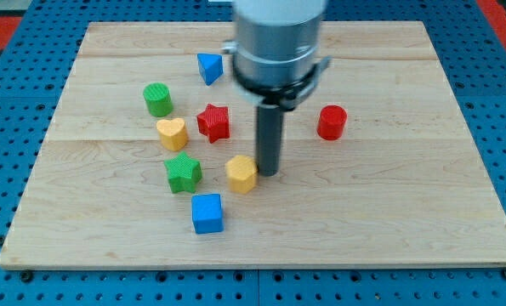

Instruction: Move the arm away from the yellow hexagon

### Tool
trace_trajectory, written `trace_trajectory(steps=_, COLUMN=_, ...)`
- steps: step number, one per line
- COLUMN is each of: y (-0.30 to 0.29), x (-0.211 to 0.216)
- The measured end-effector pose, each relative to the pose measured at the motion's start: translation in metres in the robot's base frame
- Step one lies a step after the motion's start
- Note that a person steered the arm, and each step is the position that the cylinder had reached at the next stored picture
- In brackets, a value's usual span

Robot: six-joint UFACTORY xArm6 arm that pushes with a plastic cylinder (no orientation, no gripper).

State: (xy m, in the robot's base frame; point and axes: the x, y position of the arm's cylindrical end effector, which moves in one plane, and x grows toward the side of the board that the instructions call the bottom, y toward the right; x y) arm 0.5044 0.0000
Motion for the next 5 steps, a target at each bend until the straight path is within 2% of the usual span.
trace_trajectory(steps=1, y=0.006, x=-0.005)
trace_trajectory(steps=2, y=-0.013, x=-0.012)
trace_trajectory(steps=3, y=-0.030, x=0.010)
trace_trajectory(steps=4, y=0.026, x=-0.039)
trace_trajectory(steps=5, y=0.033, x=-0.092)
